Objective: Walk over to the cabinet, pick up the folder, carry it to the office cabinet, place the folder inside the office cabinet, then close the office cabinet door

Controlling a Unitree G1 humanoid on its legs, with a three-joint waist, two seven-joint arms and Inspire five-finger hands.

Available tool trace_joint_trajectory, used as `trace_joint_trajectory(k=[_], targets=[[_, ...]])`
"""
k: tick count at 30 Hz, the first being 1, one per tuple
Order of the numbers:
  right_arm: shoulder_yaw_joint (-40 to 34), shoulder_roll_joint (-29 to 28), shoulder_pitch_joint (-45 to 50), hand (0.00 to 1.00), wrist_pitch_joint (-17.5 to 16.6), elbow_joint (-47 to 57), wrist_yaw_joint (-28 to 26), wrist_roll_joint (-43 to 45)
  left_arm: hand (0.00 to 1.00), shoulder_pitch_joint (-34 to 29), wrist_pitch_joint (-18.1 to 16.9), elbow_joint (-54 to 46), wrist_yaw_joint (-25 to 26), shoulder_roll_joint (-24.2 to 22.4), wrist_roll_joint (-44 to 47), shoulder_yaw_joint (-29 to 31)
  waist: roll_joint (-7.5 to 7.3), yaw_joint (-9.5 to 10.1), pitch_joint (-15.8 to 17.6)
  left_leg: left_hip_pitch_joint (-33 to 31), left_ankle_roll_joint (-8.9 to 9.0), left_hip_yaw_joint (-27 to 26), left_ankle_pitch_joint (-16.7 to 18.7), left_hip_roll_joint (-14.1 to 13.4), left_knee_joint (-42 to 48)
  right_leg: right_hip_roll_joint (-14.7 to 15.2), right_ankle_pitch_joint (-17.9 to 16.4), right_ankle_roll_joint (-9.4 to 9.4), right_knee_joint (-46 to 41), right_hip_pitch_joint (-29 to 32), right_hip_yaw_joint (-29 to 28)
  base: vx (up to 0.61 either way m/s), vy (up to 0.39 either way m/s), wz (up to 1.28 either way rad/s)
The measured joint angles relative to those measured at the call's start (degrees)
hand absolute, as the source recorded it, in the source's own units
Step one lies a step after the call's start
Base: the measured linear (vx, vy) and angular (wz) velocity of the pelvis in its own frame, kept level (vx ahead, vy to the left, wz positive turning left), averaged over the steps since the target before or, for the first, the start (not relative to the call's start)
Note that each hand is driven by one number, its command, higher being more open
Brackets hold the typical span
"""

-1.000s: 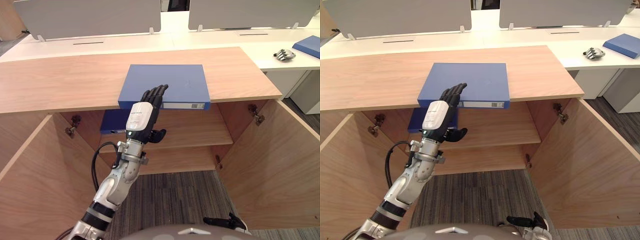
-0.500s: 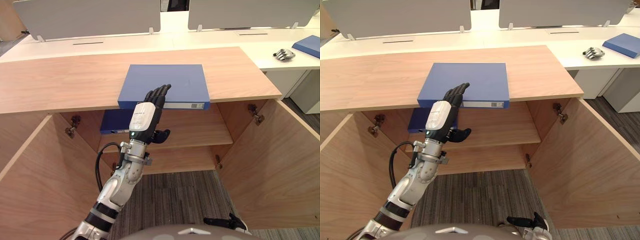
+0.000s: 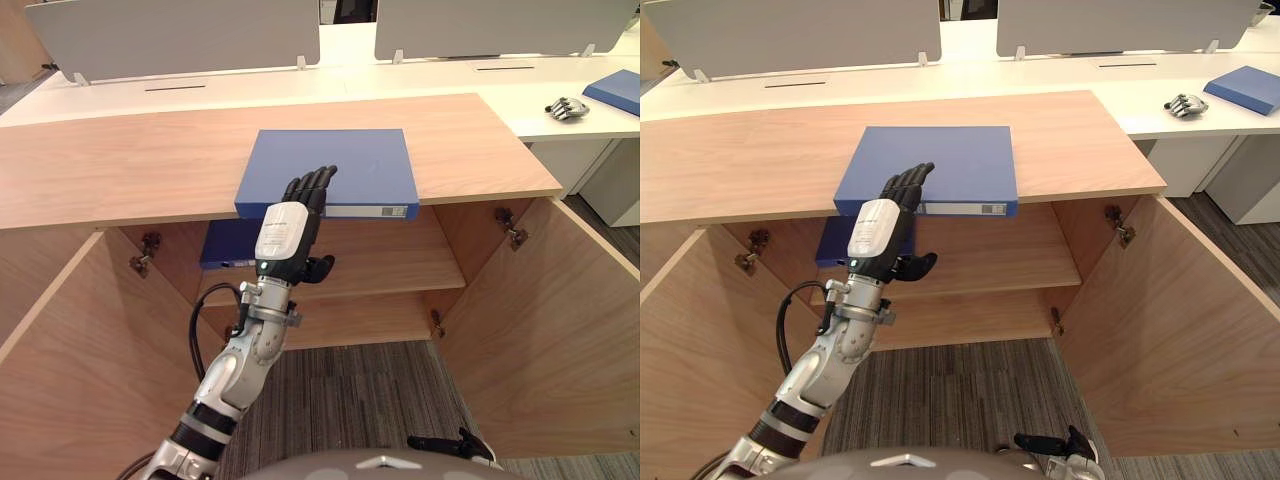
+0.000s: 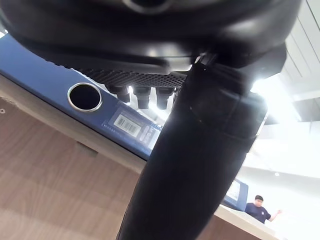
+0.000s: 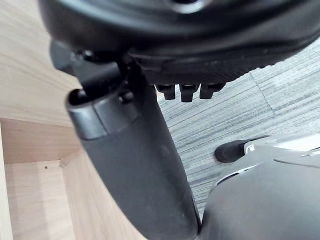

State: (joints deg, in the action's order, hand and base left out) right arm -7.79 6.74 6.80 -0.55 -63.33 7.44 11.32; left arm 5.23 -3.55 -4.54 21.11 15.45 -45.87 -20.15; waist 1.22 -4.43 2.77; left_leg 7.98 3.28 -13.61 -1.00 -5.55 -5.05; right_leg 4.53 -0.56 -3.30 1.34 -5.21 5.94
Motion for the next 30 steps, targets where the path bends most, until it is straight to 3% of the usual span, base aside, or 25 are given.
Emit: trace_joint_trajectory(k=[17, 18, 30], targets=[[-0.04, 0.04, -0.99, 1.0, 0.39, -0.53, -0.6, -0.03, 1.0, 5.99, 1.87, 4.97, 0.74, 0.72, -4.18, 0.02, -0.04, -0.66, 0.02, -0.48, 0.0, 0.02, 0.0, 0.01, -0.01, -0.01, 0.54, 0.04, 1.11, -0.05, 0.19, 0.0, 0.0, 0.0], [-0.05, 0.03, -1.0, 1.0, 0.39, -0.53, -0.66, -0.03, 0.0, 6.04, 1.95, 5.23, 0.74, 0.92, -4.25, 0.02, -0.08, -0.78, 0.06, -0.53, 0.0, 0.02, 0.0, 0.01, -0.02, -0.02, 0.57, 0.04, 1.21, -0.04, 0.19, 0.0, 0.0, 0.0], [-0.17, -0.02, -1.15, 1.0, 0.43, -0.53, -0.95, -0.01, 0.0, 11.17, 2.63, 7.48, 1.65, 2.99, -6.59, 0.76, -0.26, -1.24, 0.46, -1.02, 0.13, 0.03, 0.08, -0.01, -0.02, -0.09, 0.88, 0.04, 1.96, 0.09, 0.28, -0.02, -0.002, 0.0]])
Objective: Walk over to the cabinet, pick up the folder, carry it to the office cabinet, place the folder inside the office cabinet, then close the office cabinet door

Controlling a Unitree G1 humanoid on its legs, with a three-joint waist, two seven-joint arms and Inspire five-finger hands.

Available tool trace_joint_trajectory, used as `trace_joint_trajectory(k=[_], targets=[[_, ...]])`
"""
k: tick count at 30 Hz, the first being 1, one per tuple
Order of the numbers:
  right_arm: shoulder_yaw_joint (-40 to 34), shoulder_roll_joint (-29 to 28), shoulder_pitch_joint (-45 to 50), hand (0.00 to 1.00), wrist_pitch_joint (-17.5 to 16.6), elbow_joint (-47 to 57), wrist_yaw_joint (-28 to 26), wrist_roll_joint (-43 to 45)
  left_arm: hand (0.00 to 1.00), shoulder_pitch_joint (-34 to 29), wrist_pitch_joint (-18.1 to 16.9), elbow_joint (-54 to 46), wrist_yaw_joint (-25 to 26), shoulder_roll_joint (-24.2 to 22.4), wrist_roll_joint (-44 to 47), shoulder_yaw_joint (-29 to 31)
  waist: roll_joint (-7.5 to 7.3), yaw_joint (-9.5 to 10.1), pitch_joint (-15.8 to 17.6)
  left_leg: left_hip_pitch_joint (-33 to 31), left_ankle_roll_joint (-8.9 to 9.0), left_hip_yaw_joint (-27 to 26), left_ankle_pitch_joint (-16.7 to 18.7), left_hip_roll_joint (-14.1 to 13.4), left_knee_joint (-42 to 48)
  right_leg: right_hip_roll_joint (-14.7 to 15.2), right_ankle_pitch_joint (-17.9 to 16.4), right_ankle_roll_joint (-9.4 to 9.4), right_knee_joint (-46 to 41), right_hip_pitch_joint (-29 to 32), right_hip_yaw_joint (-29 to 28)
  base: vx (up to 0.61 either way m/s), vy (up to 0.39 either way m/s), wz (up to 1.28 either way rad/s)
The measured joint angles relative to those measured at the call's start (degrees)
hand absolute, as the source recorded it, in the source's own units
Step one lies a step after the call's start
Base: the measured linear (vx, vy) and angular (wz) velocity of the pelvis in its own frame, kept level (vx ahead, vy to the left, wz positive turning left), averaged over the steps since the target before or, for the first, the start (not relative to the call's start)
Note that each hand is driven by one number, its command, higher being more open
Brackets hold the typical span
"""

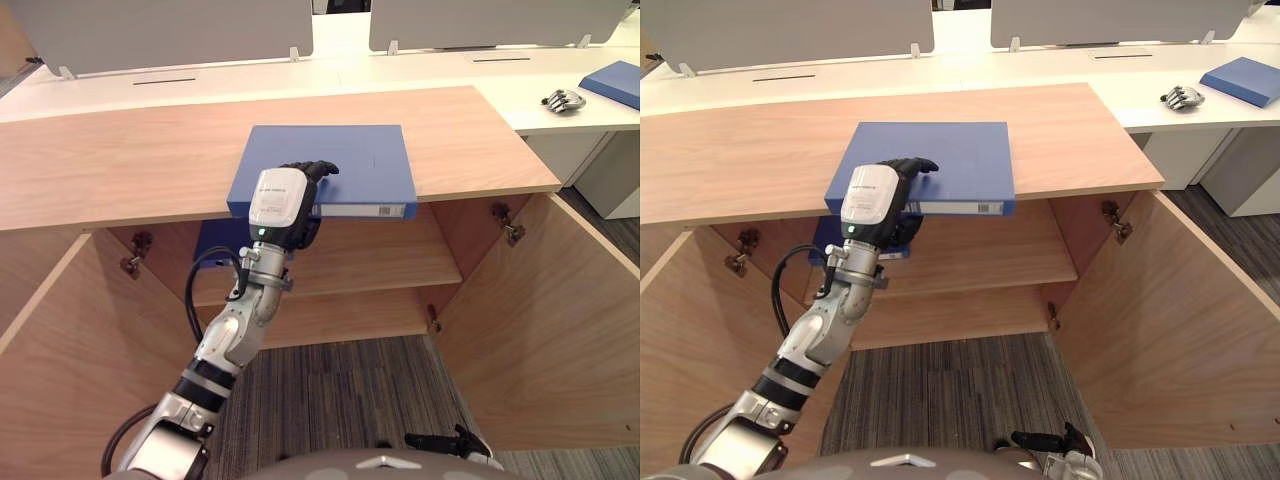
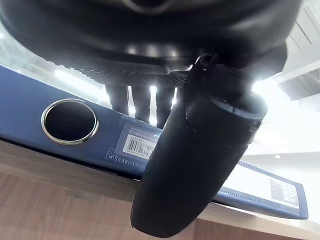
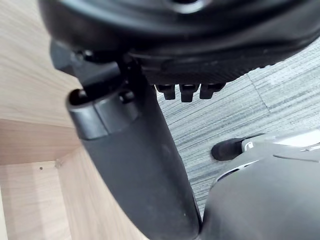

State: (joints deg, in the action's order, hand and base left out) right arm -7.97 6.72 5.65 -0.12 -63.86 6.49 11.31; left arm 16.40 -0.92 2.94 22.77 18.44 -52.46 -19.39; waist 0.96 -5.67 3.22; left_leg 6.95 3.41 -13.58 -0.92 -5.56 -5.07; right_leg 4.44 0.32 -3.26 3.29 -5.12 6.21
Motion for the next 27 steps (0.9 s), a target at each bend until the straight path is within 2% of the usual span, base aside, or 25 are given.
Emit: trace_joint_trajectory(k=[7, 13, 16, 22, 27], targets=[[-0.07, -0.16, -0.36, 1.0, 0.02, -0.02, 0.01, 0.01, 0.0, 0.11, -0.18, -2.02, 1.42, -1.44, 3.14, 1.88, -0.05, -0.48, 0.12, 0.02, 0.03, -0.03, 0.02, -0.01, 0.0, -0.01, 0.0, 0.0, 0.07, -0.11, 0.0, -0.01, -0.001, 0.0], [0.08, -0.2, -0.27, 1.0, -0.11, 0.06, 0.17, 0.01, 0.0, -5.54, -0.43, -10.65, 0.89, -4.58, 7.04, 2.4, 0.02, -0.28, 0.21, 0.03, 0.04, -0.2, 0.03, -0.06, 0.02, -0.01, -0.02, -0.01, -0.15, -0.19, -0.51, 0.0, 0.0, -0.01], [0.25, -0.18, 0.29, 1.0, -0.4, 1.32, 0.56, 0.04, 0.0, -7.97, -1.63, -16.03, 0.95, -7.1, 10.83, 3.14, 0.27, 0.58, 0.34, 0.27, 0.09, -0.53, 0.07, -0.19, 0.02, -0.14, -0.09, 0.02, -0.5, -0.1, -1.07, 0.0, 0.0, -0.07], [2.67, -0.76, 4.28, 1.0, -1.42, 11.78, 1.88, 0.8, 0.0, -15.35, -3.3, -25.78, 1.99, -12.12, 20.12, 6.65, 0.86, 1.12, 0.53, 1.11, 0.34, -1.02, 0.25, -0.7, 0.02, -0.48, -1.64, 0.05, -3.15, 0.21, -1.73, -0.05, -0.012, -0.04], [3.46, -3.49, 4.67, 1.0, -3.18, 22.59, 2.49, 2.92, 0.0, -20.83, -5.91, -34.09, 1.93, -13.75, 34.26, 7.63, 0.89, 2.3, 0.49, 1.2, 0.37, -1.21, 0.22, -0.93, 0.04, -0.76, -1.89, 0.14, -4.1, 0.96, -1.9, -0.01, -0.005, -0.01]])
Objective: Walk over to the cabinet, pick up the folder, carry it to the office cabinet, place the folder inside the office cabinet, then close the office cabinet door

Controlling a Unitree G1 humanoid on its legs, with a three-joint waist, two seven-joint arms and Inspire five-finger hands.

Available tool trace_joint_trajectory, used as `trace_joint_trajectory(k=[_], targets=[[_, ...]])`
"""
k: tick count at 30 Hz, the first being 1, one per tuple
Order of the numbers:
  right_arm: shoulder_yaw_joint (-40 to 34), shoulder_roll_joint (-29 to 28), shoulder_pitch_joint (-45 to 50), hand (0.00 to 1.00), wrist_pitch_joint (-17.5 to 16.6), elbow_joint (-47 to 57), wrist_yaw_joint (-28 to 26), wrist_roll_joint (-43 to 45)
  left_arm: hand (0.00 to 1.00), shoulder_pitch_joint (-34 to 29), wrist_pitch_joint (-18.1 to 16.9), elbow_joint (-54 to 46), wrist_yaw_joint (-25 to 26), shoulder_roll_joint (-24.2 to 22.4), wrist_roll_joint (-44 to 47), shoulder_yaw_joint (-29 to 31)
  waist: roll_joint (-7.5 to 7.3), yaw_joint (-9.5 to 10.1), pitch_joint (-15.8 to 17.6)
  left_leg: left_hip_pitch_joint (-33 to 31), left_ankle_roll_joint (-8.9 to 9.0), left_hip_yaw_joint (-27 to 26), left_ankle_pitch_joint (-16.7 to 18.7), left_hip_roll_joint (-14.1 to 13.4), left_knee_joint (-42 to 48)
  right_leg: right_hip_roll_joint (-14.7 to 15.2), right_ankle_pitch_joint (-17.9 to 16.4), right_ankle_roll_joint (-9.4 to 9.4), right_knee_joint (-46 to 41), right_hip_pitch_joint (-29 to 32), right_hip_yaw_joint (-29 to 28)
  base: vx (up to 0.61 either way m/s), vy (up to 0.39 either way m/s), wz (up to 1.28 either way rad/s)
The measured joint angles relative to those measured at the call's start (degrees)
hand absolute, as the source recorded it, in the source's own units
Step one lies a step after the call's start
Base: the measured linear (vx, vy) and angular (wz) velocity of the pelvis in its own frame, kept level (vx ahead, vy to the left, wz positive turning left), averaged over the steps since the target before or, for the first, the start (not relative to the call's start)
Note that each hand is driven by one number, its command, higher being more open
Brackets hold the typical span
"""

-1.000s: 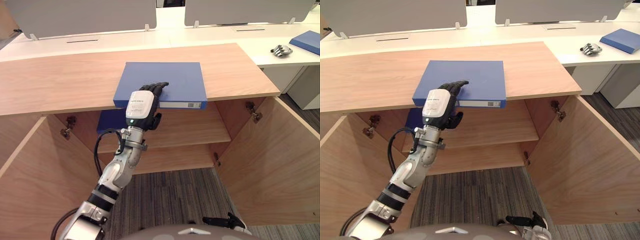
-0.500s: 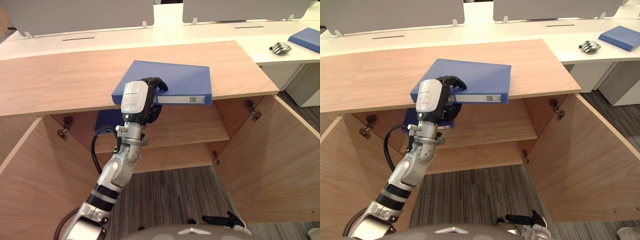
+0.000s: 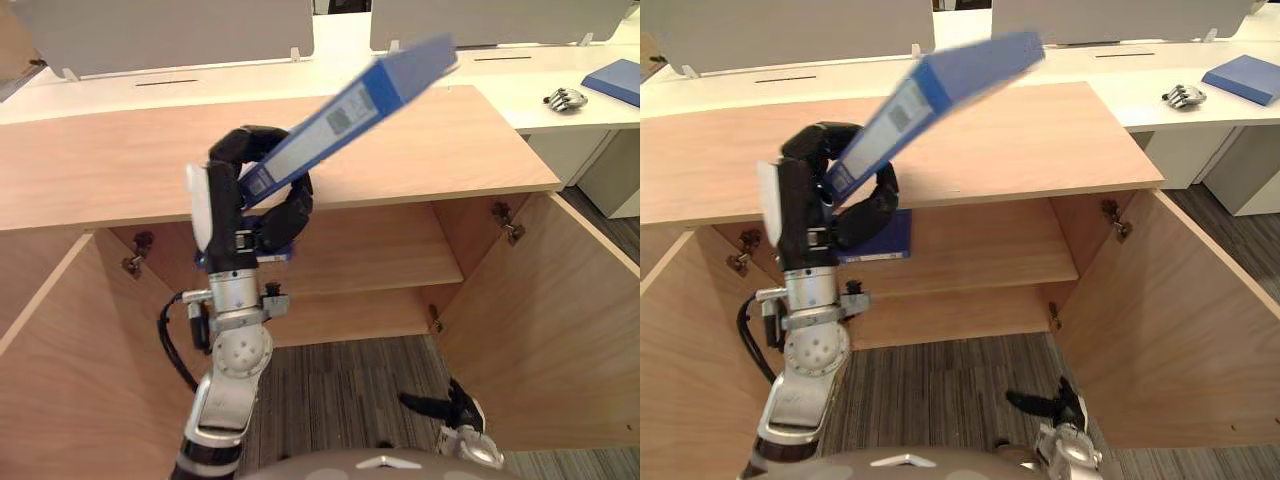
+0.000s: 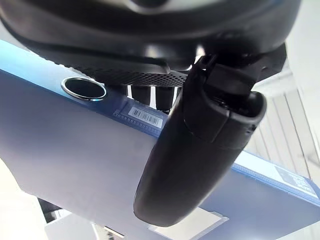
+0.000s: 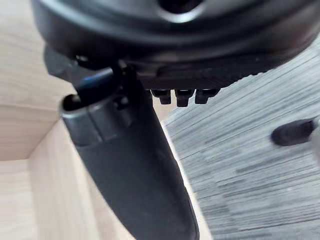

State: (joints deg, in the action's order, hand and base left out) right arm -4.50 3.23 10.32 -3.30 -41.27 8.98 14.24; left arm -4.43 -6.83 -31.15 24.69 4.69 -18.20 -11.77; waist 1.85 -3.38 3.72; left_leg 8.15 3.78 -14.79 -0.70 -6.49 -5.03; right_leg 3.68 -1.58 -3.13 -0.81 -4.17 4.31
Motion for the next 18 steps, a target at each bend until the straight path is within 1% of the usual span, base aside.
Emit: trace_joint_trajectory(k=[1, 2, 3, 4, 6, 9, 10, 13, 16, 18], targets=[[0.29, -0.27, -0.01, 1.0, -0.18, 1.41, 0.01, 0.28, 0.0, -0.42, -0.4, -0.82, -0.01, -0.26, 1.72, 0.14, 0.0, 0.07, 0.0, -0.01, 0.0, 0.01, 0.0, 0.01, 0.0, 0.01, 0.0, 0.0, 0.0, 0.0, 0.0, 0.0, 0.0, 0.0], [0.76, -0.96, 0.07, 1.0, -0.57, 4.5, 0.03, 1.65, 0.0, -1.4, -1.26, -2.45, -0.01, -0.77, 4.74, 0.71, 0.0, 0.09, -0.01, 0.01, 0.0, 0.01, 0.0, 0.01, 0.0, 0.02, 0.0, 0.0, -0.02, -0.03, 0.01, 0.0, 0.0, 0.0], [1.14, -1.68, 0.67, 1.0, -0.84, 8.38, 0.07, 1.86, 0.0, -2.2, -1.96, -4.06, 0.0, -1.15, 7.11, 1.29, 0.01, 0.12, -0.01, 0.05, 0.0, 0.03, 0.0, 0.01, 0.0, 0.01, 0.0, 0.0, -0.03, -0.06, 0.01, 0.0, 0.0, 0.0], [1.26, -2.01, 0.91, 1.0, -1.17, 10.07, 0.07, 1.87, 0.0, -2.51, -2.15, -4.81, -0.02, -1.4, 8.09, 1.62, 0.01, 0.15, -0.01, 0.08, 0.0, 0.04, 0.0, 0.0, 0.0, 0.01, 0.0, 0.0, -0.04, -0.09, 0.01, -0.03, 0.0, 0.0], [1.21, -3.2, 2.0, 1.0, -2.07, 16.52, 0.27, 2.42, 0.0, -4.26, -3.87, -7.19, -0.52, -2.26, 13.55, 2.07, 0.05, 0.24, -0.04, 0.22, 0.0, 0.06, 0.0, 0.01, 0.01, 0.04, 0.0, -0.01, -0.1, -0.22, 0.02, -0.02, 0.001, 0.0], [0.98, -3.45, 3.01, 1.0, -2.51, 25.57, 0.98, 3.91, 0.0, -7.08, -6.39, -8.36, -2.95, -3.35, 21.48, 2.05, -0.01, 0.46, -0.07, 0.65, -0.01, 0.2, 0.02, 0.04, 0.04, 0.11, -0.08, -0.12, -0.21, -0.77, 0.12, -0.05, 0.004, 0.02], [0.94, -3.47, 3.17, 1.0, -2.56, 27.16, 1.15, 3.91, 0.0, -7.65, -6.49, -8.46, -3.66, -3.37, 23.0, 2.02, -0.01, 0.47, -0.07, 0.62, -0.01, 0.25, 0.02, 0.03, 0.04, 0.11, -0.12, -0.16, -0.21, -0.91, 0.16, -0.07, 0.001, 0.04], [0.43, -3.62, 3.65, 1.0, -3.64, 35.18, 1.32, 3.89, 0.0, -10.72, -6.48, -8.51, -8.22, -3.37, 30.5, 1.84, 0.04, 0.49, -0.13, 0.47, -0.01, 0.49, 0.06, -0.02, 0.33, 0.13, -0.25, -0.31, -0.37, -0.95, 0.31, -0.06, -0.005, 0.03], [-0.29, -3.61, 3.94, 1.0, -4.34, 42.39, 1.27, 3.81, 0.0, -13.01, -6.3, -8.46, -12.43, -3.35, 35.98, 1.39, 0.07, 0.5, -0.15, 0.56, 0.0, 0.55, 0.06, -0.03, 0.4, 0.13, -0.24, -0.31, -0.39, -0.94, 0.35, -0.01, -0.001, 0.0], [-1.02, -3.6, 3.92, 1.0, -4.45, 46.44, 1.21, 3.73, 0.0, -13.39, -6.24, -8.39, -14.35, -3.29, 38.03, 1.3, 0.06, 0.54, -0.15, 0.58, 0.0, 0.66, 0.05, -0.02, 0.47, 0.15, -0.23, -0.31, -0.43, -0.93, 0.43, 0.0, 0.0, 0.0]])
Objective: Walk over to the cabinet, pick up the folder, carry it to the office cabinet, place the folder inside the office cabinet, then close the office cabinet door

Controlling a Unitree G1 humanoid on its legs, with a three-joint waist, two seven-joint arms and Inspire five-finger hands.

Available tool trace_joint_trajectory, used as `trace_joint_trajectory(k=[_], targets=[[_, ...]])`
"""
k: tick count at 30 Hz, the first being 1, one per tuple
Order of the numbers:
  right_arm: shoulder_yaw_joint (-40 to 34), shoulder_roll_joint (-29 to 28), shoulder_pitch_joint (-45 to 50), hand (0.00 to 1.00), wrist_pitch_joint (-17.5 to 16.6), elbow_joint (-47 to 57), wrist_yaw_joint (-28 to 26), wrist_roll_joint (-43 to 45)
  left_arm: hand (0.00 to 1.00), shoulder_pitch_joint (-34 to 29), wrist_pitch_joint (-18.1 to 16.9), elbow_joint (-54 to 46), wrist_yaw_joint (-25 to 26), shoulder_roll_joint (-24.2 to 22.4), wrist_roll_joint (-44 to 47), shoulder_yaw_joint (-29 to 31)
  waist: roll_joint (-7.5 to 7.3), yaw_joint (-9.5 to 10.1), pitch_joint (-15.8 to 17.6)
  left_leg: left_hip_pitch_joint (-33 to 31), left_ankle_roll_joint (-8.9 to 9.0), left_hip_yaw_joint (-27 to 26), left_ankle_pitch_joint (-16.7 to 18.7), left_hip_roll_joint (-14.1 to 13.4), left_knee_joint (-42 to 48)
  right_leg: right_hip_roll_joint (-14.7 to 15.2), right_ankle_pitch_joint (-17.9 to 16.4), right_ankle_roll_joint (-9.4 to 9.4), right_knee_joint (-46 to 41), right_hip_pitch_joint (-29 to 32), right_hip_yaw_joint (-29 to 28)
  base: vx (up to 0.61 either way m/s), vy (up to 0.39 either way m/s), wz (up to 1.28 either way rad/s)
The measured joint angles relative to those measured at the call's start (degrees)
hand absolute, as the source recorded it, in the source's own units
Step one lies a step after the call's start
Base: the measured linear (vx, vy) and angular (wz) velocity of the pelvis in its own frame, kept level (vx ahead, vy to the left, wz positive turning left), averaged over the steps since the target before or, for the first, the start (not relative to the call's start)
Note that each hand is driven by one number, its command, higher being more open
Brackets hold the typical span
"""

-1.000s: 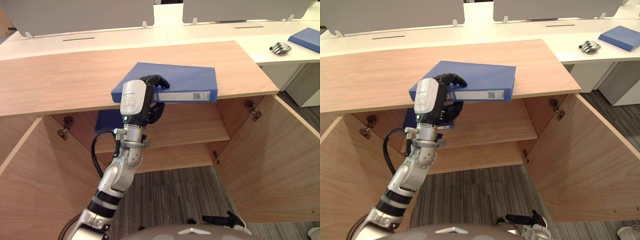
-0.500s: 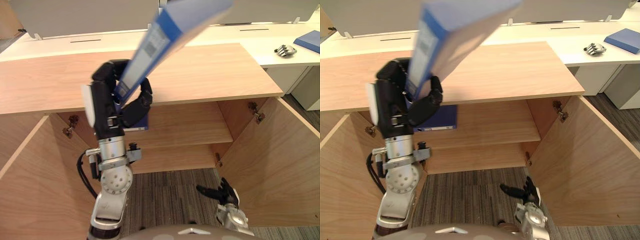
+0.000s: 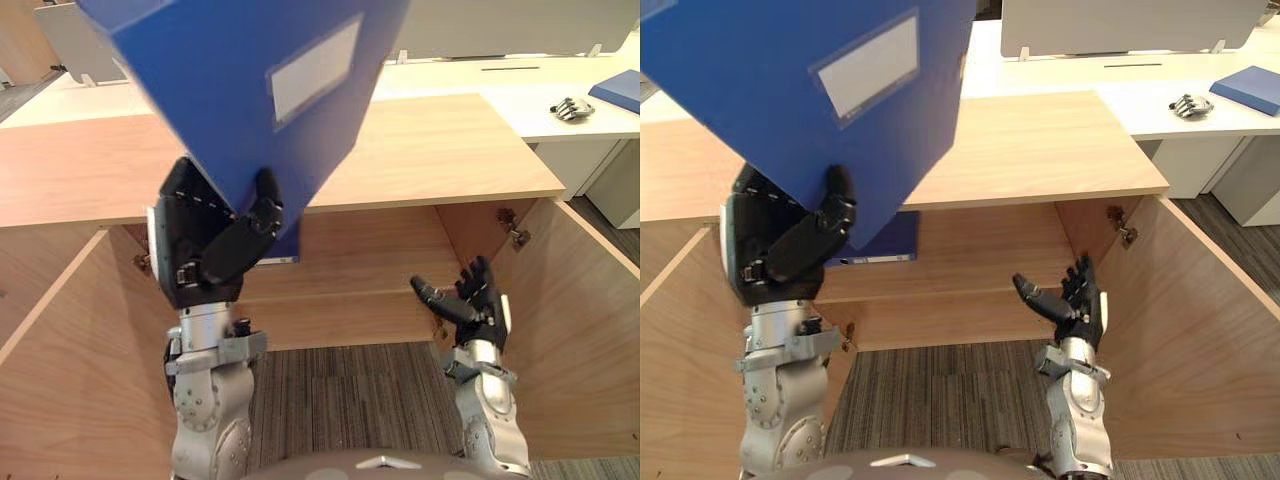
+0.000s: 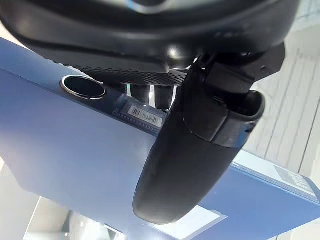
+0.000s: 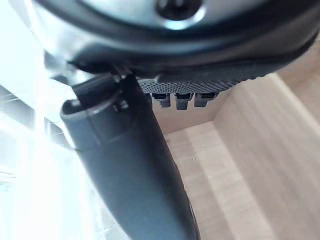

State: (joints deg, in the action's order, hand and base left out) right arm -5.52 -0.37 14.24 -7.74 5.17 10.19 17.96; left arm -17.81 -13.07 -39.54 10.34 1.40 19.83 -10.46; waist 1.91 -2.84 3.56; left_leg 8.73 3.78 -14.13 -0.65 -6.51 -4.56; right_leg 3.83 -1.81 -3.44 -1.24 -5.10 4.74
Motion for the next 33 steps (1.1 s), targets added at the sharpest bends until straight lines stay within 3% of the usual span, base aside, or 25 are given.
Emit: trace_joint_trajectory(k=[6, 19, 26, 33], targets=[[-0.23, 1.24, -1.39, 1.0, -0.73, 8.82, -0.27, -2.62, 0.0, 0.0, 1.0, 2.4, -5.35, 0.2, 6.85, -0.06, -0.03, 0.0, -0.02, 0.07, -0.01, 0.09, 0.01, -0.03, 0.27, 0.01, 0.0, -0.01, -0.43, -0.02, -0.01, -0.02, 0.001, 0.0], [-3.86, 9.97, -7.55, 1.0, -2.34, 11.73, -3.55, -2.2, 0.0, -3.43, 3.41, 8.53, -13.2, 3.41, 9.11, -2.16, -0.15, 0.02, -0.13, -0.03, -0.01, 0.08, 0.01, -0.04, 0.57, 0.03, -0.05, -0.09, -0.95, 0.09, -0.18, -0.03, 0.001, 0.0], [-4.31, 13.11, -9.29, 1.0, -2.33, 11.73, -6.87, -2.09, 0.0, -3.44, 3.81, 10.23, -15.55, 5.23, 9.19, -2.27, -0.19, 0.04, -0.16, -0.25, -0.02, 0.03, 0.02, -0.05, 0.57, 0.01, -0.03, -0.1, -0.96, 0.2, -0.26, 0.0, 0.0, 0.0], [0.57, 16.91, -9.64, 1.0, -2.32, 11.72, -11.78, -2.18, 0.0, -3.42, 3.81, 10.57, -16.05, 5.7, 8.55, -3.16, -0.3, 0.18, -0.29, -0.25, -0.03, -0.02, 0.02, -0.09, 0.57, -0.04, -0.03, -0.11, -0.96, 0.21, -0.31, 0.0, 0.0, 0.0]])
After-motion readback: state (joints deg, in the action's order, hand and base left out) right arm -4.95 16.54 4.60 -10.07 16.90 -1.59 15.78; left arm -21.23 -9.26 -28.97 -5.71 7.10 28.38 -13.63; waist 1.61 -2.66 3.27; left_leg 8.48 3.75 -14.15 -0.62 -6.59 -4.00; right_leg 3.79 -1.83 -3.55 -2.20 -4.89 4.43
